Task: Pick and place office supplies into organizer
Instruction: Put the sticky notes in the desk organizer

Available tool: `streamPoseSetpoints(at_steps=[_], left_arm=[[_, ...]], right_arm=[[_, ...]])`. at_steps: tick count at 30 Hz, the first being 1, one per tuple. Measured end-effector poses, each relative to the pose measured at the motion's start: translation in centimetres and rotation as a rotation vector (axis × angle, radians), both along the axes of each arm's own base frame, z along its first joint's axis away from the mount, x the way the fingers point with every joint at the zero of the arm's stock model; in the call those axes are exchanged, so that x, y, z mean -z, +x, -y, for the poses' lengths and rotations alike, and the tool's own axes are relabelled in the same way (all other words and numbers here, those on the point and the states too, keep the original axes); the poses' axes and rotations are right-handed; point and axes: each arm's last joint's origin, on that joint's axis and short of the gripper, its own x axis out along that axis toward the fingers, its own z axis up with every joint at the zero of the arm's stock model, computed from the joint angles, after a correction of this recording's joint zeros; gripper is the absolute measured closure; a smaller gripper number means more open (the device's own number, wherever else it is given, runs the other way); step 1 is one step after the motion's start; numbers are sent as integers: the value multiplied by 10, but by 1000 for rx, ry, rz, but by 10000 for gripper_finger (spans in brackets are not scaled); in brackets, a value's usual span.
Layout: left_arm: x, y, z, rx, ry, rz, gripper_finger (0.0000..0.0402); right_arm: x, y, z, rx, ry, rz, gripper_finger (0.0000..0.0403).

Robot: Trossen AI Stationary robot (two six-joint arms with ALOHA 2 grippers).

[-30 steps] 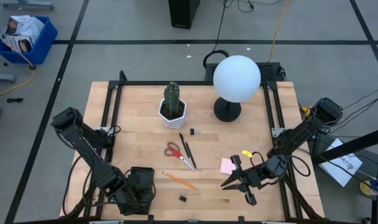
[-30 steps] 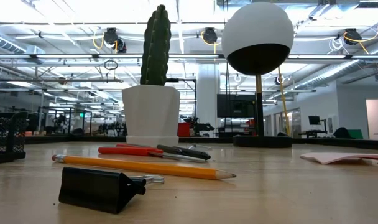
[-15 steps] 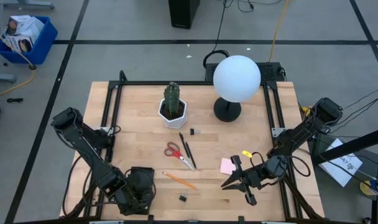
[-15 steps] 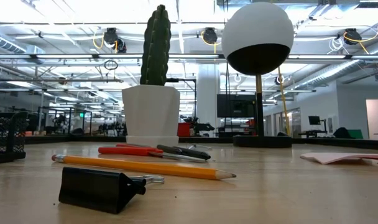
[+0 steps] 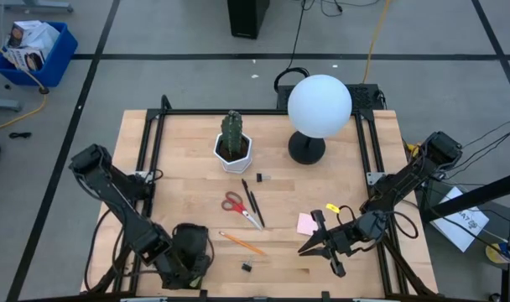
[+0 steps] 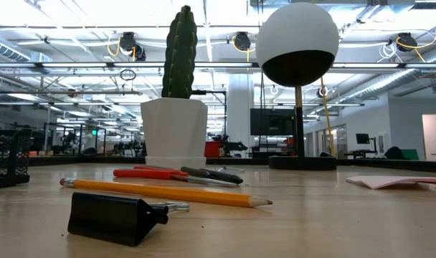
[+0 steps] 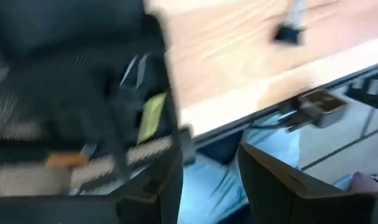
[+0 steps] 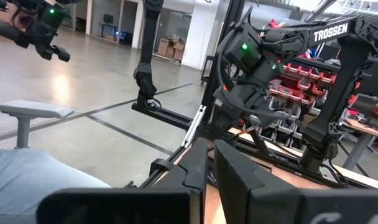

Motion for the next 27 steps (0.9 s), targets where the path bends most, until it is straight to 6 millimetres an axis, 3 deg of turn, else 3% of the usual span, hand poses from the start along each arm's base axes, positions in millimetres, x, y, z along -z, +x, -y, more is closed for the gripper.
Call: streamPoseSetpoints(at_steps=[7, 13, 21, 27], left_arm=[[-9, 8, -15, 104, 128, 132, 245], [-20, 18, -33, 226, 389, 317, 245], [-27, 23, -46, 432, 922, 461, 245], [-32, 26, -49, 438, 1129, 494, 245]], right_arm=[[0, 0, 0, 0, -3, -3, 383], [6, 4, 5, 21, 8, -68, 371], [37, 28, 18, 197, 62, -202, 281], [60, 44, 33, 334, 139, -312, 215]])
